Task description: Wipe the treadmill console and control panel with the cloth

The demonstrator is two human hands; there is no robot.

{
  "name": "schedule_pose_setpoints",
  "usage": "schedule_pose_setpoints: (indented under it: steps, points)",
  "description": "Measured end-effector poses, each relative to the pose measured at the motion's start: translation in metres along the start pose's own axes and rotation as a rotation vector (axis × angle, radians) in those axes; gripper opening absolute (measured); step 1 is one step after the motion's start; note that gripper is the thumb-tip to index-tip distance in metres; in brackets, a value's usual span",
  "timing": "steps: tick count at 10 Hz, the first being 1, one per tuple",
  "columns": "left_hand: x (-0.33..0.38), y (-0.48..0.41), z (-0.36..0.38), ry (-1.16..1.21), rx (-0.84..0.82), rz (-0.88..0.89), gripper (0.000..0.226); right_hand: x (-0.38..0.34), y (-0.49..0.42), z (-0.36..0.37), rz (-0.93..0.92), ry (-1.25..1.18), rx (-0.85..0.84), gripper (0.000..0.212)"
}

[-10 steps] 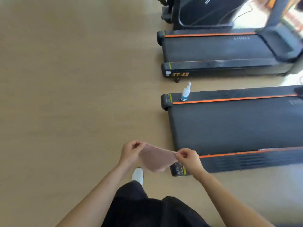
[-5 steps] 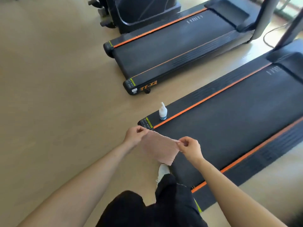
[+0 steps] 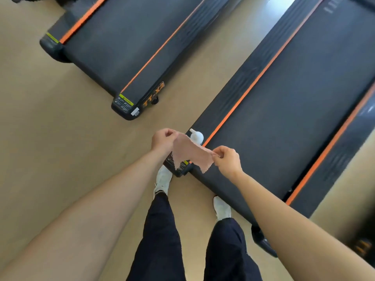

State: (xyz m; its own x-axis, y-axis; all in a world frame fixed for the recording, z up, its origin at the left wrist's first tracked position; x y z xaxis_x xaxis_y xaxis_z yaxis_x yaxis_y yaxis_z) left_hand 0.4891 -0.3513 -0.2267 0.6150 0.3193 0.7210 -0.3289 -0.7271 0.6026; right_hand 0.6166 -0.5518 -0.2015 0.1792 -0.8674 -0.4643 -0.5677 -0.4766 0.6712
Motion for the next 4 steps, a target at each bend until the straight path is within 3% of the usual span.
schedule_pose_setpoints:
  steps: [2,3,4]
  points:
    - [0.012,-0.126,0.006,-0.124,-0.166,0.047,0.011,-0.039,-0.072,0.027,0.161,-0.094,0.117,0.013]
    - [0.014,-0.166,0.020,-0.169,-0.277,0.027,0.018,-0.046,-0.103,0.032,0.303,-0.160,0.239,0.022]
    - [0.003,-0.186,0.024,-0.222,-0.331,-0.029,0.038,-0.046,-0.121,0.037,0.447,-0.139,0.239,0.047]
Point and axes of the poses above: each hand's wrist, its own y-axis away from the middle knuckle, its own z-axis out of the palm, x = y × z, the point moved 1 cm from there along -y, towards the middle knuckle, and after that the axes turned 13 degrees about y, right-handed, at the moved point
